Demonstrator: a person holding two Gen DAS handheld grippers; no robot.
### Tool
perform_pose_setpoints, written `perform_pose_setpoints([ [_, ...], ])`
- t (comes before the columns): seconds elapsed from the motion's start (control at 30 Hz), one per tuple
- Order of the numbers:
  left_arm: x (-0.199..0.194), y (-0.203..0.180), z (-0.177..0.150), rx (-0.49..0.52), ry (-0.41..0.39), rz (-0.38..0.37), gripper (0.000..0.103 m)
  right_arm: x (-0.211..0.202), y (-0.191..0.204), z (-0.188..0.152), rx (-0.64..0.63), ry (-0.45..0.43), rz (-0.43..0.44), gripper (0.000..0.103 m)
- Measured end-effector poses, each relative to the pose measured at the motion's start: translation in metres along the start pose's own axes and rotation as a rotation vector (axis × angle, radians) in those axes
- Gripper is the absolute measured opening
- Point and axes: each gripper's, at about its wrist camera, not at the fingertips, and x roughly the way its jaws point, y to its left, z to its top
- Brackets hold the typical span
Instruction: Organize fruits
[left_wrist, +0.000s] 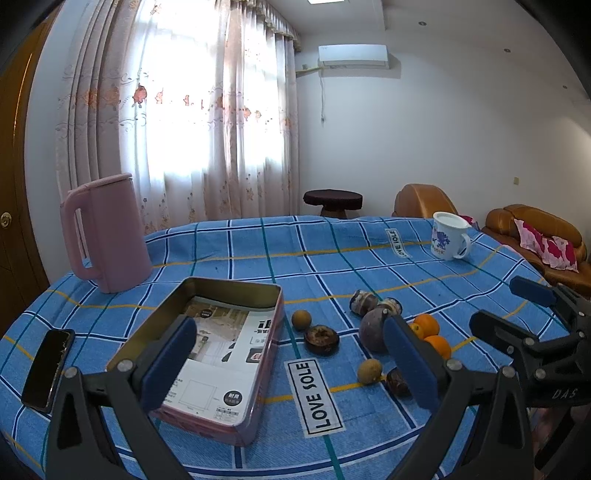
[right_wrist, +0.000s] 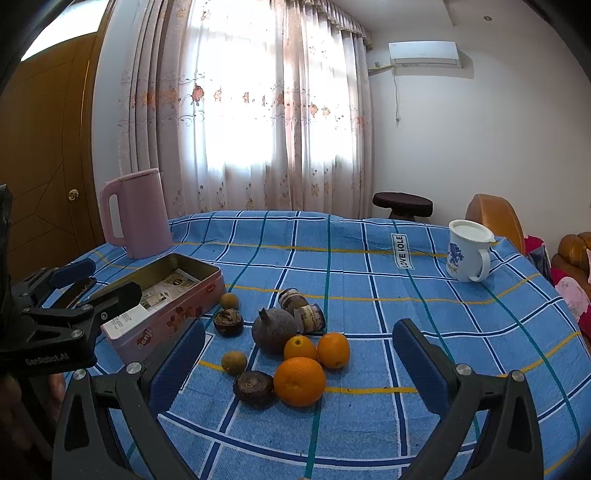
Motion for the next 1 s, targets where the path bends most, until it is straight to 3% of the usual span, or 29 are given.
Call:
perform_pose_setpoints([
  [1.0,0.0004,0.0002,-0.0018,-0.005,0.004,-0.001,0.103,0.0064,0.0054,-0.0077,-0.007,0.02,0.011,0.102],
])
